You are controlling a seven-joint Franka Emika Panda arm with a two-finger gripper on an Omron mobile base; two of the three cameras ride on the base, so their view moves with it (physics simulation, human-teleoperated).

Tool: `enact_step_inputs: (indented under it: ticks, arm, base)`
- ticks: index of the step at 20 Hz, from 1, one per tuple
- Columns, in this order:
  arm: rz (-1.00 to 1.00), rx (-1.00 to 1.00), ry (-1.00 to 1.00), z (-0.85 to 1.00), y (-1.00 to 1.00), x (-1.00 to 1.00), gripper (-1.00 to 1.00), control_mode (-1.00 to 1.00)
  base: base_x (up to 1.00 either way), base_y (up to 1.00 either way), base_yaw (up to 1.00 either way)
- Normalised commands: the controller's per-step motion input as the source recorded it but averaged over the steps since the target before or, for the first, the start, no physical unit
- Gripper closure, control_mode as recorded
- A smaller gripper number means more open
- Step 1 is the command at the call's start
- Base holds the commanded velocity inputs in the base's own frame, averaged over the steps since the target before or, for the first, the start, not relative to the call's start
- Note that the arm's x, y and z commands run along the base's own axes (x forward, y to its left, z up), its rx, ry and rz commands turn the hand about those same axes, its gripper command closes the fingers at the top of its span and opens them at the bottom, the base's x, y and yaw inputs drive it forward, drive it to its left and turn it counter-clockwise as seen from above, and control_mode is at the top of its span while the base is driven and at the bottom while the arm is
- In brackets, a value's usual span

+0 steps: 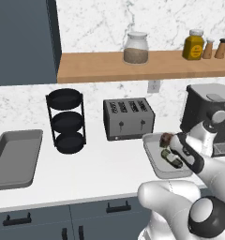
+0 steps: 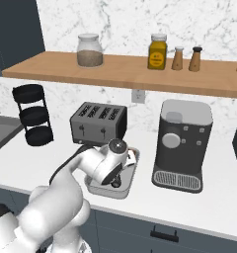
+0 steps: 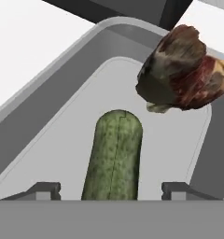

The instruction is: Place one cucumber and one steak in each tupperware on the nearby counter, to pack two identical lunches.

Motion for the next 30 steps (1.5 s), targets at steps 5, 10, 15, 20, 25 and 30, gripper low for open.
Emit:
enact_step_inputs:
  ticks: [5, 10, 15, 20, 25, 30]
  arm:
    - [0.0, -0.03, -0.05, 0.45, 0.34, -0.19, -1.0, -1.0]
    - [-0.19, -0.1, -0.21, 0.38, 0.83, -0.23, -1.0, -1.0]
    - [-0.46, 0.0, -0.28, 0.28, 0.87, -0.28, -1.0, -1.0]
    - [-0.49, 0.17, -0.13, 0.45, 0.7, -0.55, -1.0, -1.0]
    - [-0.09, 0.03, 0.0, 0.01, 0.44, -0.63, -1.0, -1.0]
    - [0.03, 0.01, -0.04, -0.25, -0.03, -0.47, -1.0, -1.0]
  base:
    - [0.0, 0.0, 0.0]
    - [0.0, 0.0, 0.0]
    - [0.0, 0.0, 0.0]
    - [0.0, 0.0, 0.0]
    - [0.0, 0.0, 0.0]
    - [0.0, 0.0, 0.0]
